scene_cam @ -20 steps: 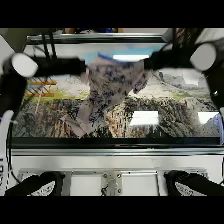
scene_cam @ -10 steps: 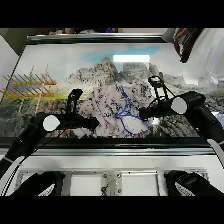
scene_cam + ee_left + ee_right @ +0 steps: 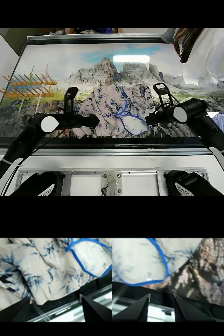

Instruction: Fold the clothes and pants, and hang the long-sleeved shirts on hangers.

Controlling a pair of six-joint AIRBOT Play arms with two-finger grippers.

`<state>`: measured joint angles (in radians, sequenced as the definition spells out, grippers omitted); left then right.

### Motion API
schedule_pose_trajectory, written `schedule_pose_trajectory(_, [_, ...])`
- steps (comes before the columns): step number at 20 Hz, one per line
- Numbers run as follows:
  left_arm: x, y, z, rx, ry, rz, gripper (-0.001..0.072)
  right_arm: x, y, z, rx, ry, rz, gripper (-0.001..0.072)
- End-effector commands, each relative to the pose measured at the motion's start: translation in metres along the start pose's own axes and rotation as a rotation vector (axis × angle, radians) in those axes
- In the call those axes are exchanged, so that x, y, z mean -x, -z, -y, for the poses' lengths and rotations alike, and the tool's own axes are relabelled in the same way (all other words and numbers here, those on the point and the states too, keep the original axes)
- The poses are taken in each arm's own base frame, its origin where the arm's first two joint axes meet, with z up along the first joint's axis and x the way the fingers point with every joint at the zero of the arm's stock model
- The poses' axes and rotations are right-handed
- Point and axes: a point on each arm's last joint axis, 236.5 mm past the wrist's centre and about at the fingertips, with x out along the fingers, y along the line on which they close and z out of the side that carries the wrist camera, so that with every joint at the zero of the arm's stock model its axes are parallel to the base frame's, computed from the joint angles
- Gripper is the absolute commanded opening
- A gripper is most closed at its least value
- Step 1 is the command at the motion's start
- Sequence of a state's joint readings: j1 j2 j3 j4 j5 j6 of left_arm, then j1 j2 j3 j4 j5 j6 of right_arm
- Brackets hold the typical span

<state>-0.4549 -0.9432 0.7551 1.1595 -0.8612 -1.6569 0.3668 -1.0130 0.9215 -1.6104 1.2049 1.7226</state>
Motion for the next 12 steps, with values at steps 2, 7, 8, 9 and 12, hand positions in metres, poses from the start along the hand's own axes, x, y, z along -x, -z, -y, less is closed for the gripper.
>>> schedule_pose_trajectory(2, [-0.028,0.019,0.011,0.032,0.000,-0.081,0.0668,-0.038,-0.002,0.016,0.122,0.079,-0.046,0.0324])
schedule_pose_trajectory(7, [-0.015,0.016,-0.002,0.050,-0.068,-0.057,0.0668,-0.061,-0.012,0.016,0.182,0.091,-0.041,0.0326])
schedule_pose_trajectory(8, [-0.013,0.017,-0.001,0.051,-0.066,-0.057,0.0668,-0.067,-0.009,0.014,0.180,0.083,-0.057,0.0346])
schedule_pose_trajectory(9, [-0.013,0.017,-0.001,0.052,-0.064,-0.056,0.0668,-0.073,-0.005,0.011,0.182,0.076,-0.081,0.0503])
schedule_pose_trajectory(12, [-0.013,0.017,-0.001,0.070,-0.065,-0.055,0.0668,-0.097,0.009,0.011,0.209,0.086,-0.168,0.0645])
